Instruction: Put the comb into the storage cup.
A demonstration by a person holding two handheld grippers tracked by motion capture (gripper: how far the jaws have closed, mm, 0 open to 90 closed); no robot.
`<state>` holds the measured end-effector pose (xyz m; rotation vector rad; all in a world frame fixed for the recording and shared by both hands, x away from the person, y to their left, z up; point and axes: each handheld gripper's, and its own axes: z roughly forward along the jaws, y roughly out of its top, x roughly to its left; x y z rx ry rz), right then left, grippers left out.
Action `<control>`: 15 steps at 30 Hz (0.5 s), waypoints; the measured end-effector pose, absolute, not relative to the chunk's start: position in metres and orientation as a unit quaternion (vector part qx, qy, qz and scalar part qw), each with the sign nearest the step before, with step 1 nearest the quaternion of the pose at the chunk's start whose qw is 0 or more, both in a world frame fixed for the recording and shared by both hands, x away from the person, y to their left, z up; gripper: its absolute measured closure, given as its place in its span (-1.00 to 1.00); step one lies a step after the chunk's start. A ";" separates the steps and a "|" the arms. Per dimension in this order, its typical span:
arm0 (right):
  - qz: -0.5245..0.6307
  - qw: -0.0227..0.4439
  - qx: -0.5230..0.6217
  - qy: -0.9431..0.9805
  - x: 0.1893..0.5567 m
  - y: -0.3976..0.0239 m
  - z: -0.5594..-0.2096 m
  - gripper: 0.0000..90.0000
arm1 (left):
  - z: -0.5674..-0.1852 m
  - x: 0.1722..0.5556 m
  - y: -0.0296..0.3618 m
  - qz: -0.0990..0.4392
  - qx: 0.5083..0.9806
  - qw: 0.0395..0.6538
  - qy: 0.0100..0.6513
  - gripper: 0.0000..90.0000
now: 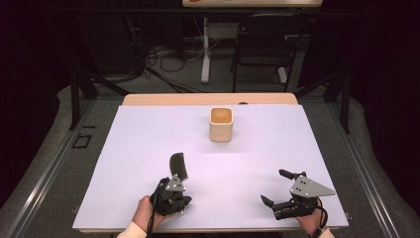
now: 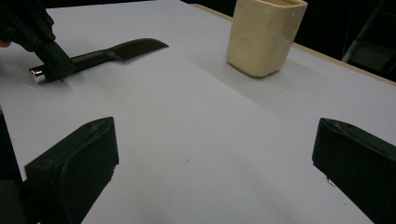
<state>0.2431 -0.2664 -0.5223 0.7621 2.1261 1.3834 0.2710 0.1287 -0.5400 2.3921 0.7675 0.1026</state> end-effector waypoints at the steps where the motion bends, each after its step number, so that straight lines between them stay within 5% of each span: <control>1: 0.506 0.244 0.279 0.779 0.243 -0.267 -0.522 -1.00 | -0.540 0.271 0.129 0.039 0.906 0.307 0.289 1.00; 15: 0.504 0.245 0.283 0.778 0.242 -0.268 -0.522 -1.00 | -0.538 0.277 0.138 0.047 0.913 0.286 0.288 1.00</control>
